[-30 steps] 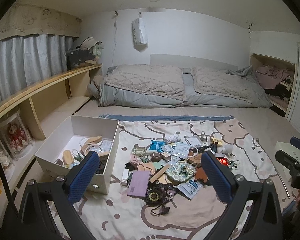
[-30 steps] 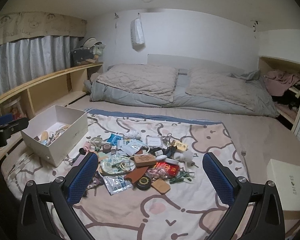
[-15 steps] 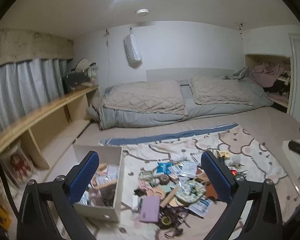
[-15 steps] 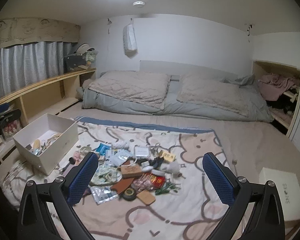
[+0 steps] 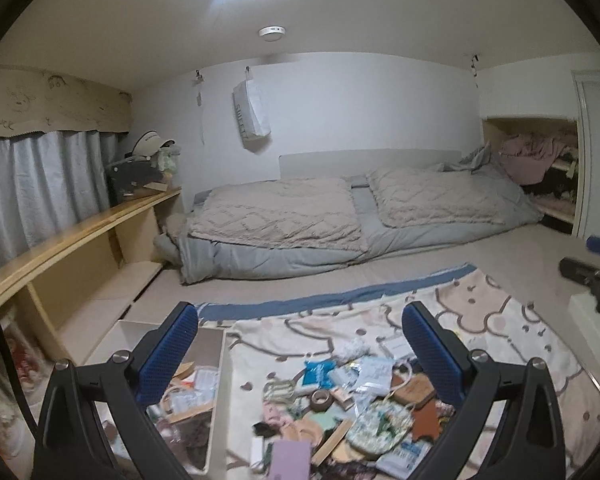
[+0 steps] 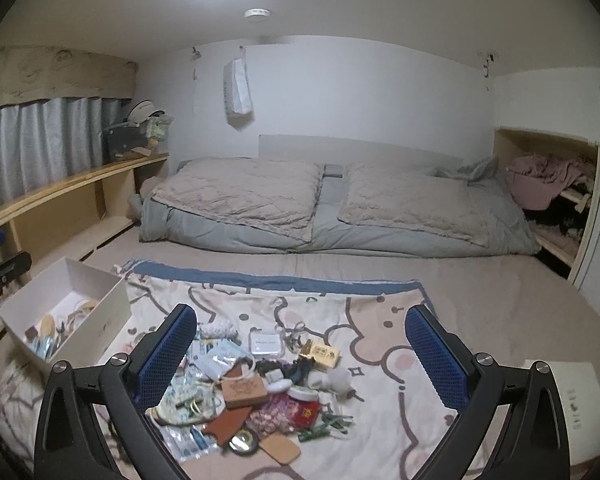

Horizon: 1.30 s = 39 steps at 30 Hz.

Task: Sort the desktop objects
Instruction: 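Move both tools over the cluttered pile on the blanket, then lower the right tool onto the green clothespin beside the red box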

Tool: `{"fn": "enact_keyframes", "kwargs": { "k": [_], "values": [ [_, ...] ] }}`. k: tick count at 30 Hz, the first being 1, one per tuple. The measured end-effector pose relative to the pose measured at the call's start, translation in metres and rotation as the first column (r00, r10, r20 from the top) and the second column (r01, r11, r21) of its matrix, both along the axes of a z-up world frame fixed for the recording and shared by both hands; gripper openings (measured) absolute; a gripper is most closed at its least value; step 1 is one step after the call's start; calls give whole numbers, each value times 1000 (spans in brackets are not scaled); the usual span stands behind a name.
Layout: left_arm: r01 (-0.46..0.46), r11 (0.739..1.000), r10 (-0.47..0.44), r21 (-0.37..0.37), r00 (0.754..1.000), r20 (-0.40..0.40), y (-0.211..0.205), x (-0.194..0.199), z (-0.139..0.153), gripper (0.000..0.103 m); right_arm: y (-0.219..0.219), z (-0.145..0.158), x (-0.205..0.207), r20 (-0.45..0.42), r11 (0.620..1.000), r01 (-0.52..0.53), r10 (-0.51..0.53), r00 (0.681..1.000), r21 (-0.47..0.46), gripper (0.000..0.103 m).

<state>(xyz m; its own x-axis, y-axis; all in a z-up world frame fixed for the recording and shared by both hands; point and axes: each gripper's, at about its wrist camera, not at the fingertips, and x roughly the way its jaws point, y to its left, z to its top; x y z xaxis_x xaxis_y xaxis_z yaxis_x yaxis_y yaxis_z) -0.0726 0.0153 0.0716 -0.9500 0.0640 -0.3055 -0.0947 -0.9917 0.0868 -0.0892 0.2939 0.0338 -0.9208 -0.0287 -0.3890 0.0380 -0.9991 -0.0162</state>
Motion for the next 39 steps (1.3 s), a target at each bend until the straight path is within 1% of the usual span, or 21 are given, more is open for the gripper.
{"fn": "enact_keyframes", "kwargs": {
  "k": [4,5,11,15,18,22,24,27,30,31,34,36,39],
  "values": [
    [9,999,-10,54,1000,19,3,-24,-2,103,-1,-7,-18,-1,1000,13,-13,1000,-17,103],
    [-3,998,1,65,999,33,2,-33,-5,103,-2,-10,-23,0,1000,13,-13,1000,-21,103],
    [-39,997,32,70,994,102,3,-67,-25,103,-6,-31,-46,15,998,-1,2,1000,-65,103],
    [-51,995,37,83,985,167,1,-86,-47,103,-7,-47,-68,82,998,24,-19,996,-65,103],
    [-59,994,37,91,973,229,-1,-98,-65,103,-2,-62,-83,136,995,32,-19,991,-92,103],
    [-53,995,26,84,955,295,2,-107,-86,103,11,-86,-101,220,991,64,-36,975,-121,103],
    [-42,997,18,68,947,320,5,-110,-98,103,19,-98,-108,263,987,89,-52,963,-130,103],
    [-14,999,-2,43,936,353,12,-111,-111,103,31,-118,-115,336,983,132,-82,938,-129,103],
    [16,999,-27,30,920,390,17,-111,-123,103,42,-137,-120,414,981,168,-113,903,-97,103],
    [24,999,-33,26,916,399,19,-110,-126,103,46,-147,-123,465,981,175,-118,878,-82,103],
    [44,999,-53,29,897,439,23,-109,-136,103,58,-173,-126,559,973,215,-132,818,-84,103],
    [51,998,-62,35,883,466,26,-109,-141,103,67,-188,-123,598,967,234,-130,791,-99,103],
    [61,998,-66,28,872,485,30,-108,-148,103,80,-203,-118,637,953,279,-142,758,-119,103]
  ]
}}
